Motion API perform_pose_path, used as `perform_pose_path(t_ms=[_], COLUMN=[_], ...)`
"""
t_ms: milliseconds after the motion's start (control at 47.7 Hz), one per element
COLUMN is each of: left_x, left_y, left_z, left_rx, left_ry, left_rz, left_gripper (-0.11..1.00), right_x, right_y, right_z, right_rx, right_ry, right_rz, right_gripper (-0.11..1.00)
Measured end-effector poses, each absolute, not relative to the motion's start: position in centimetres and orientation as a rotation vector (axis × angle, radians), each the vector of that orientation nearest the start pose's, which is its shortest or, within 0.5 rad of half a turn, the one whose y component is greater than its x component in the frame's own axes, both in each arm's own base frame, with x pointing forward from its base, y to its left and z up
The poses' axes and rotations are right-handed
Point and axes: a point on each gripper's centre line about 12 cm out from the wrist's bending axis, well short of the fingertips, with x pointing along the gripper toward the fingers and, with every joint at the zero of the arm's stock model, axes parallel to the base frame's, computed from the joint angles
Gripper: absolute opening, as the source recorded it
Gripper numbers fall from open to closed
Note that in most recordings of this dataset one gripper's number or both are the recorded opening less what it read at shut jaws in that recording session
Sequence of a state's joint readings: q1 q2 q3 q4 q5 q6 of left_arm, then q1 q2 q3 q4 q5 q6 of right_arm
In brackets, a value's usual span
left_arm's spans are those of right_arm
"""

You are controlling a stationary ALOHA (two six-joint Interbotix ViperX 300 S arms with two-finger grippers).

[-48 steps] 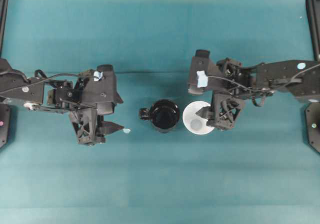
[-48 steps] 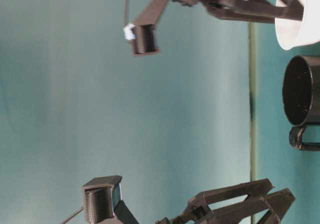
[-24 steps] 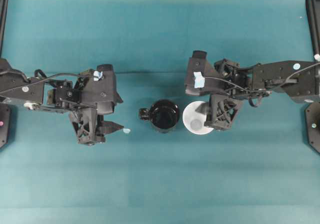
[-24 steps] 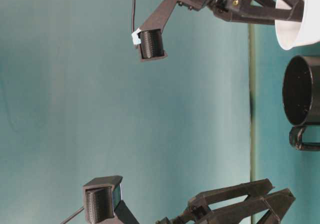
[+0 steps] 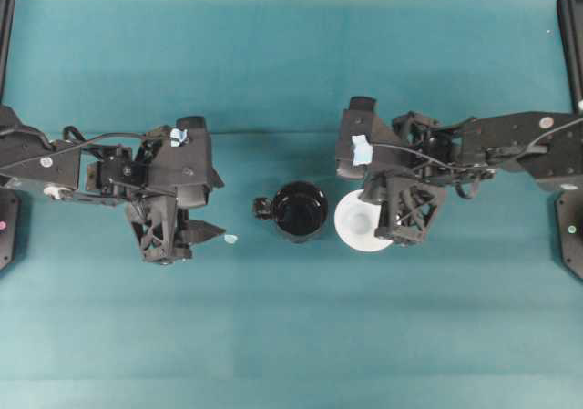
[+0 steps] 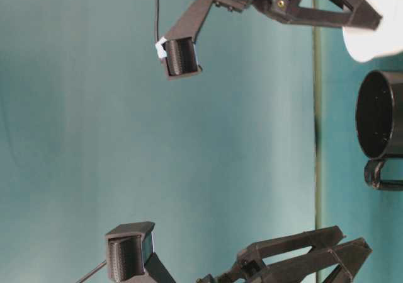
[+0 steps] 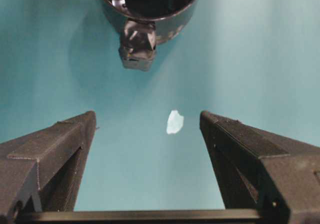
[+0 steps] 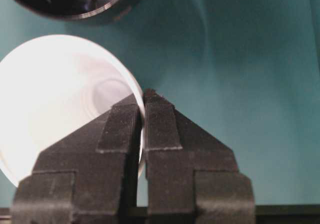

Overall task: Put a paper cup into the cup holder on your left arm.
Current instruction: 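Lift the white cup with the right gripper over the black mug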

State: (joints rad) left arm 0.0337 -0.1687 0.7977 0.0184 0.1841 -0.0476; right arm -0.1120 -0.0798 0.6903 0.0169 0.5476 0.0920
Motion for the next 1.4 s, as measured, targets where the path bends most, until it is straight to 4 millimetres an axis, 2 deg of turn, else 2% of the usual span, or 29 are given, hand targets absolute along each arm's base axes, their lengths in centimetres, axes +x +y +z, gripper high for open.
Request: perform_pose_path(t_ms=[126, 356, 503, 691, 1048, 1404], left_x=[33.2, 33.2, 33.2, 33.2, 33.2, 33.3], left_y=[1.2, 1.2, 1.2, 1.2, 1.2, 1.2], left_z=[17.1, 17.1, 17.1, 17.1, 17.1, 17.1], left_rx=[-0.04, -0.039, -0.044, -0.044, -0.062, -0.099], left_ry=[0.811, 0.811, 0.811, 0.811, 0.807, 0.803], left_rz=[0.047, 0.048, 0.05, 0.05, 0.058, 0.073], left_gripper=[0.89, 0.89, 0.89, 0.89, 0.89, 0.89], right_x=[32.1, 31.7, 32.4, 34.4, 38.5, 40.4], right_y=[-3.5, -4.0, -4.2, -4.4, -5.0, -5.1], right_z=[16.2, 19.9, 22.1, 24.6, 24.8, 21.4], right_rx=[0.188, 0.228, 0.264, 0.296, 0.296, 0.3], right_ry=[1.162, 1.169, 1.14, 1.071, 1.045, 1.098], right_rz=[-0.156, -0.167, -0.166, -0.157, -0.156, -0.159], right_gripper=[-0.04, -0.04, -0.04, -0.04, -0.04, -0.04])
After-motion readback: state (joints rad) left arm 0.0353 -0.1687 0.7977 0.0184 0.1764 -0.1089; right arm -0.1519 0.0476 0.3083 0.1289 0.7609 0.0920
